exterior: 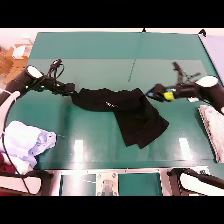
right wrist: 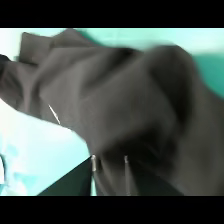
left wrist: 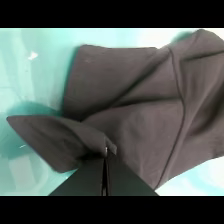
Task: Fold the shirts.
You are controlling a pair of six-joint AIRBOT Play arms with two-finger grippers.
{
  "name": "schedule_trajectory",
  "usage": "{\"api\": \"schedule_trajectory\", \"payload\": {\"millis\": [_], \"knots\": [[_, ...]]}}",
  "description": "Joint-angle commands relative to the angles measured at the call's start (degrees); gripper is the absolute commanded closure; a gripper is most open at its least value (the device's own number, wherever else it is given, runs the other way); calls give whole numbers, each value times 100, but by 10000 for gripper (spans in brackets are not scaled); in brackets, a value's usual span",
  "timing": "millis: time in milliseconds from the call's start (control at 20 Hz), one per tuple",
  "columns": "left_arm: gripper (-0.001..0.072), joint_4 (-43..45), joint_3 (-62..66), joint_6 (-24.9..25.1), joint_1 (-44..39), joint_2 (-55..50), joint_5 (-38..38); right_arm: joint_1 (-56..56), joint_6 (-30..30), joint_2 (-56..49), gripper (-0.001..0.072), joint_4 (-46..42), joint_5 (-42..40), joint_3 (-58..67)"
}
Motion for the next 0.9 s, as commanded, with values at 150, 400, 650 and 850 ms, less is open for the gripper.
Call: {"api": "schedule_trajectory", "payload": {"millis": [150, 400, 650, 850], "knots": [[685, 24, 109, 81, 354, -39, -81, -855, 1416, 2546, 206, -761, 557, -2809], [685, 4, 109, 83, 385, -39, -238, -72, 2444, 3322, 206, -737, 494, -4242], [684, -15, 109, 83, 382, -42, -282, 723, 2590, 3062, 206, -479, -817, -4533], [684, -13, 109, 122, 382, -39, -343, 1005, 2131, 2498, 402, 11, -1471, -4529]]}}
